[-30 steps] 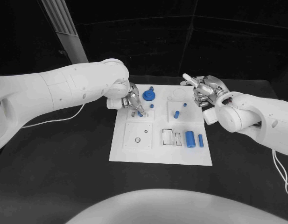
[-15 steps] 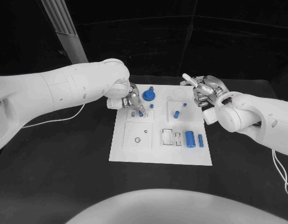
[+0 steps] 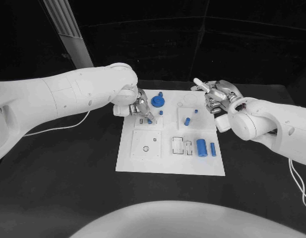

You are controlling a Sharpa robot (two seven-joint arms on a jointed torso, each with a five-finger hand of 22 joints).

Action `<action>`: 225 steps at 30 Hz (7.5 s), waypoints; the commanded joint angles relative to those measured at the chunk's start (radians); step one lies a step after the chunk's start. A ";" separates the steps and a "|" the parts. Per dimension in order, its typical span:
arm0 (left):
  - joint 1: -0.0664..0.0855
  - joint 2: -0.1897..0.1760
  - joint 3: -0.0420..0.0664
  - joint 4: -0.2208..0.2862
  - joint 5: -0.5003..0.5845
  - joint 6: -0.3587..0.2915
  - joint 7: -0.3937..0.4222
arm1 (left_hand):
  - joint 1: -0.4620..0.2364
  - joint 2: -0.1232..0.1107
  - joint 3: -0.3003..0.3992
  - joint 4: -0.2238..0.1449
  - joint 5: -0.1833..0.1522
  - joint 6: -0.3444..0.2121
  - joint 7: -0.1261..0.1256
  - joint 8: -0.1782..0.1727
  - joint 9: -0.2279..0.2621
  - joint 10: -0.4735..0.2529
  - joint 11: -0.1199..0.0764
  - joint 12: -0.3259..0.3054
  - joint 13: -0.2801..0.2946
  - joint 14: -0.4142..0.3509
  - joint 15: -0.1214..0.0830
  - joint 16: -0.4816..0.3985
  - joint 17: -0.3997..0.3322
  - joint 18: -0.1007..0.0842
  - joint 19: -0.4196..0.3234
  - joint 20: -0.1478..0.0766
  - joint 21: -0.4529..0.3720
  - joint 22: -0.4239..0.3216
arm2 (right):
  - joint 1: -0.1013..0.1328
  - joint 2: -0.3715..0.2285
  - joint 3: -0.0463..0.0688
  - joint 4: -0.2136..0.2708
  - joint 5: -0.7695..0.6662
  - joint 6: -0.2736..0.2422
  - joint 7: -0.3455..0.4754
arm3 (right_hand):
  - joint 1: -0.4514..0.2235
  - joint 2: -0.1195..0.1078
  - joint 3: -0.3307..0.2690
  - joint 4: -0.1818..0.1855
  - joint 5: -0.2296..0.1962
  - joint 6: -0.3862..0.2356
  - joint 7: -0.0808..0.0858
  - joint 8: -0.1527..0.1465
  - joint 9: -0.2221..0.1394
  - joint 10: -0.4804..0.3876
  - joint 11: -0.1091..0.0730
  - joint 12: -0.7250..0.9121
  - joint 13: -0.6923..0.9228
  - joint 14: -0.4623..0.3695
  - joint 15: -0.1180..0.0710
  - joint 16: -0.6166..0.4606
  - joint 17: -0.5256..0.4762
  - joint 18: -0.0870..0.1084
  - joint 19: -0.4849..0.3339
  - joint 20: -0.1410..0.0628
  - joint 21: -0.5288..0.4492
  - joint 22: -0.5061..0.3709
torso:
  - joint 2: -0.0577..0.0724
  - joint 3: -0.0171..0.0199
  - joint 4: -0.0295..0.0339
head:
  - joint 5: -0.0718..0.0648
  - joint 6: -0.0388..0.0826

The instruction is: Assemble the parts on the task board

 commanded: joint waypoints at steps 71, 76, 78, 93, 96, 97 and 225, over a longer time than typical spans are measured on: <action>0.057 -0.008 0.000 -0.158 -0.123 0.058 0.091 | -0.153 0.084 -0.288 0.045 -0.159 -0.070 0.018 0.049 0.024 0.108 0.014 0.002 0.263 0.105 0.007 0.003 0.263 -0.007 0.105 0.006 0.004 0.263 | 0.001 0.006 0.000 0.000 -0.002 0.000 0.005 | 0.008 0.002 0.004 0.003 0.005 0.000 0.044 0.006 -0.002 0.104 -0.003 0.003 0.263 0.108 -0.004 0.002 0.263 -0.007 0.104 -0.005 0.003 0.263 | 0.001 0.0002 -0.0003 | 0.038 0.046; 0.052 0.004 0.000 -0.173 -0.123 0.048 0.093 | -0.156 0.087 -0.292 0.045 -0.160 -0.072 0.019 0.046 0.021 0.108 0.015 0.002 0.263 0.105 0.008 0.003 0.263 -0.007 0.105 0.007 0.004 0.263 | 0.001 0.006 0.000 0.000 -0.002 0.001 0.005 | 0.008 0.002 0.004 0.003 0.005 0.000 0.044 0.006 -0.002 0.104 -0.003 0.003 0.263 0.108 -0.004 0.002 0.263 -0.007 0.104 -0.005 0.003 0.263 | 0.000 -0.0003 0.0003 | 0.038 0.044; 0.050 0.009 0.000 -0.181 -0.123 0.046 0.094 | -0.157 0.088 -0.293 0.045 -0.160 -0.072 0.019 0.046 0.020 0.108 0.015 0.002 0.263 0.105 0.008 0.003 0.263 -0.007 0.105 0.007 0.004 0.263 | 0.001 0.007 0.000 0.000 -0.002 0.001 0.005 | 0.008 0.002 0.004 0.003 0.005 0.000 0.044 0.006 -0.002 0.104 -0.003 0.003 0.263 0.108 -0.004 0.002 0.263 -0.007 0.104 -0.005 0.003 0.263 | 0.000 -0.0003 -0.0002 | 0.037 0.044; 0.031 0.042 0.000 -0.238 -0.123 0.034 0.083 | -0.146 0.112 -0.296 0.043 -0.162 -0.075 0.022 0.039 0.006 0.108 0.018 0.002 0.263 0.105 0.012 0.003 0.263 -0.007 0.105 0.010 0.004 0.263 | 0.001 0.009 0.000 0.000 -0.002 0.001 0.006 | 0.008 0.002 0.004 0.003 0.005 0.000 0.044 0.006 -0.002 0.104 -0.003 0.003 0.263 0.108 -0.004 0.002 0.263 -0.007 0.104 -0.005 0.003 0.263 | 0.000 -0.0001 -0.0006 | 0.034 0.040; 0.027 0.048 0.000 -0.249 -0.123 0.031 0.086 | -0.139 0.117 -0.299 0.043 -0.162 -0.079 0.024 0.036 0.001 0.108 0.020 0.002 0.263 0.105 0.013 0.003 0.263 -0.007 0.105 0.011 0.004 0.263 | 0.001 0.009 0.000 0.000 -0.002 0.001 0.006 | 0.008 0.002 0.004 0.003 0.005 0.000 0.044 0.006 -0.002 0.104 -0.003 0.003 0.263 0.108 -0.004 0.002 0.263 -0.007 0.104 -0.005 0.003 0.263 | 0.000 -0.0001 -0.0003 | 0.033 0.040; 0.026 0.050 0.000 -0.252 -0.123 0.031 0.087 | -0.136 0.118 -0.300 0.043 -0.162 -0.080 0.025 0.034 -0.002 0.108 0.021 0.002 0.263 0.105 0.013 0.003 0.263 -0.007 0.105 0.011 0.004 0.263 | 0.001 0.009 0.000 0.000 -0.002 0.001 0.006 | 0.008 0.002 0.004 0.003 0.005 0.000 0.044 0.006 -0.002 0.104 -0.003 0.003 0.263 0.108 -0.004 0.002 0.263 -0.007 0.104 -0.005 0.003 0.263 | 0.000 -0.0001 -0.0003 | 0.033 0.040; 0.006 0.096 0.000 -0.302 -0.123 0.067 0.082 | 0.043 0.166 -0.057 0.041 0.037 -0.037 0.011 -0.017 -0.117 0.108 0.009 0.002 0.263 0.105 0.007 0.003 0.263 -0.007 0.105 0.009 0.004 0.263 | 0.002 0.012 0.001 0.002 -0.002 -0.001 -0.002 | 0.018 0.014 0.010 0.001 0.006 -0.002 0.045 0.007 -0.006 0.104 -0.003 0.003 0.263 0.108 -0.004 0.002 0.263 -0.007 0.104 -0.005 0.003 0.263 | 0.000 0.0001 0.0004 | 0.015 0.012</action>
